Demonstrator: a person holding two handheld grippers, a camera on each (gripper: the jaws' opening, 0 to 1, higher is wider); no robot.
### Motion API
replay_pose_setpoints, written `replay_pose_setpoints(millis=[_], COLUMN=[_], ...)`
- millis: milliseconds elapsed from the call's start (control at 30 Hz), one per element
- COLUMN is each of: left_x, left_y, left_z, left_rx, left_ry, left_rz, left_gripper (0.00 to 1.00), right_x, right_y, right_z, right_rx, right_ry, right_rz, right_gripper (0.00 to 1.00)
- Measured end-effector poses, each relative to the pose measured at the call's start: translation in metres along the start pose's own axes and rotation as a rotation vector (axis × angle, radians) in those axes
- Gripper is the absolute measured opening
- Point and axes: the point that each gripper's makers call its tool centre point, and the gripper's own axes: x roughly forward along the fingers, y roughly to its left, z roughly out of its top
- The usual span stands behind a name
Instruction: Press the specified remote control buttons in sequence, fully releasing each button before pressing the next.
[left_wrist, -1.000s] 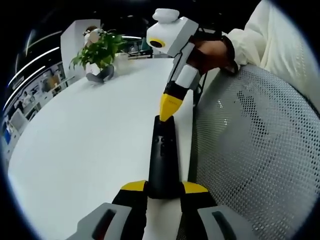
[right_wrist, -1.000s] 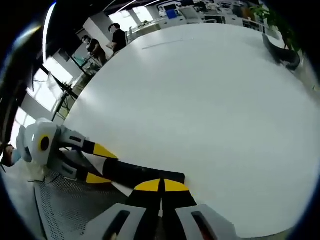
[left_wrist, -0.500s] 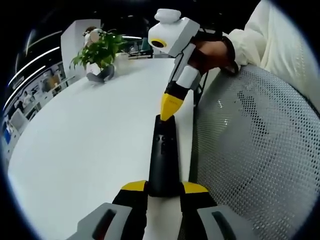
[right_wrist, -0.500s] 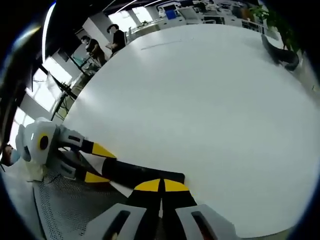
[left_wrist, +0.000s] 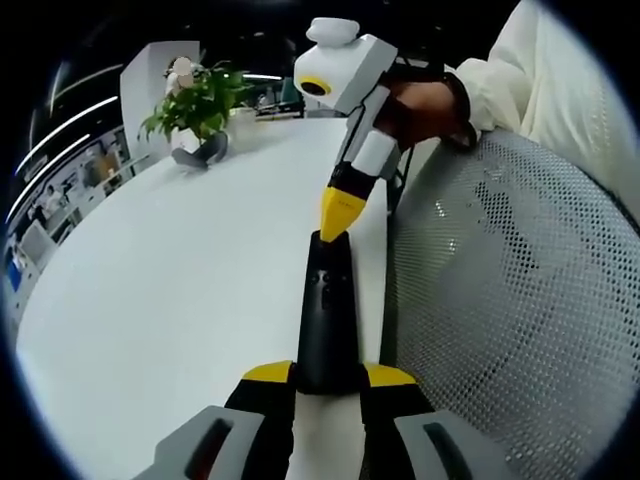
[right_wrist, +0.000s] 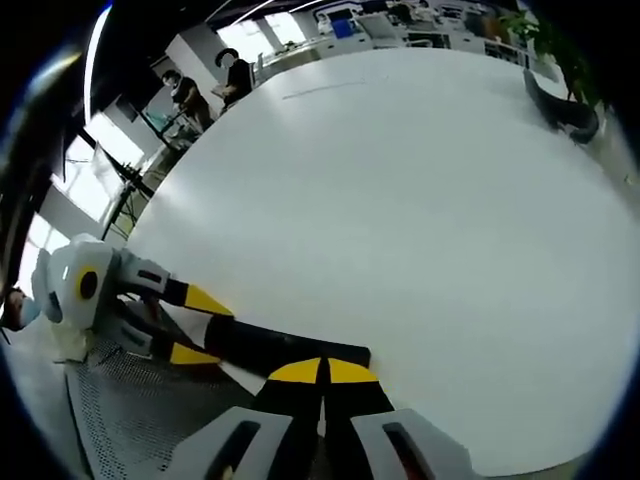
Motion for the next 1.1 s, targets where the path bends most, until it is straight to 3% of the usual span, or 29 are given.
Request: replay_pose_setpoints(millis=[267, 600, 1100], left_x=[0.0022, 0.0028, 0.0029], left_y=[0.0001, 0.0000, -0.0004], left_z=[-0.0001, -0.0002, 0.0010], left_rx=[-0.005, -0.006, -0.002], left_ry=[-0.003, -0.004, -0.005], left_rz=[-0.001, -0.001, -0.001], left_gripper=[0.25, 0.25, 0.25], right_x=[0.0017, 0.0036, 0.0046], right_y=[0.0076, 0.0069, 0.0053], right_z=[0.0016, -0.0012, -0.0010], right_rx=[-0.032, -0.082, -0.064], right_ry=[-0.004, 0.012, 0.001], right_rz=[0.029, 0.001, 0.004], right_gripper=[0.00, 0.00, 0.00])
